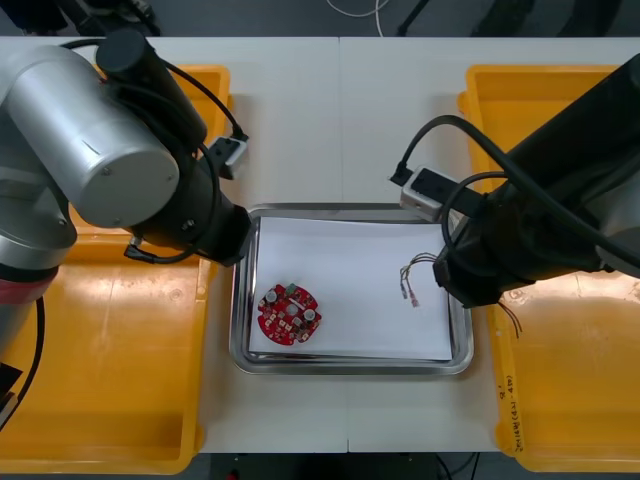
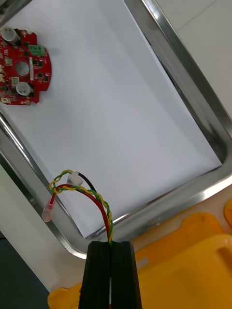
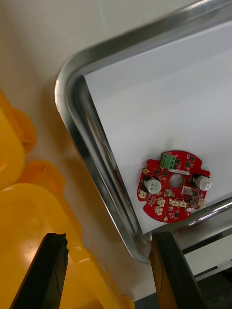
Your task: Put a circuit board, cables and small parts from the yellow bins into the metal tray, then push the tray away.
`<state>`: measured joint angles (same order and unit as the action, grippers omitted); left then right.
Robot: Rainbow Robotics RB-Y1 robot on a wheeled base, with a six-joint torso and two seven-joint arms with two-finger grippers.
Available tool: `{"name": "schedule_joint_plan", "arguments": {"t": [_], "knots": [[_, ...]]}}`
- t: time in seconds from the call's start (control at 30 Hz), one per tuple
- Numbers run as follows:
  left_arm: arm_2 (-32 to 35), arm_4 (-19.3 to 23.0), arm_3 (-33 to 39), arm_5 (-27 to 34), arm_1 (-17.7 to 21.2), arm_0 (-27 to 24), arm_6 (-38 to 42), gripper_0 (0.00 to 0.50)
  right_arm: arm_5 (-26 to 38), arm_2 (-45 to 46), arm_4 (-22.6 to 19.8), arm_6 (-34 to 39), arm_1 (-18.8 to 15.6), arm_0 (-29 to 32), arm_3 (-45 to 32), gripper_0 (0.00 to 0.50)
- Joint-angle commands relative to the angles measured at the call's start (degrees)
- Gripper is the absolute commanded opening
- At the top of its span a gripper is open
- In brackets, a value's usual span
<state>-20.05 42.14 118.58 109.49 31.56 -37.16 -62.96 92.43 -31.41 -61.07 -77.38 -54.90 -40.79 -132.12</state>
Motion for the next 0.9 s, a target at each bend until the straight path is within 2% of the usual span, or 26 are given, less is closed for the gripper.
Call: {"name": "schedule_joint_plan", "arguments": {"t": [0.03,0.33,0.47,0.77,0.9], "knots": [[5.63,1.19,2.27,0.51,2.81,-2.39,2.41,0.5,-0.5,-5.33,2.19,-0.05,4.45,-5.53,2.13,0.0],[14.07,1.28,1.22,0.51,5.97,-0.19,2.23,0.5,-0.5,-13.5,7.99,-1.81,8.94,-8.52,6.35,0.0],[18.38,1.81,-1.33,0.51,7.11,0.95,1.79,0.5,-1.46,-16.93,10.19,-6.82,9.64,-8.87,8.37,0.0],[25.67,2.16,-7.31,0.51,9.13,2.0,-1.72,0.5,-3.49,-18.25,9.83,-17.37,11.75,-8.87,13.65,0.0],[28.22,1.63,-9.33,0.51,9.93,2.71,-4.89,0.5,-3.49,-18.33,9.57,-19.39,12.28,-8.87,14.53,0.0]]}}
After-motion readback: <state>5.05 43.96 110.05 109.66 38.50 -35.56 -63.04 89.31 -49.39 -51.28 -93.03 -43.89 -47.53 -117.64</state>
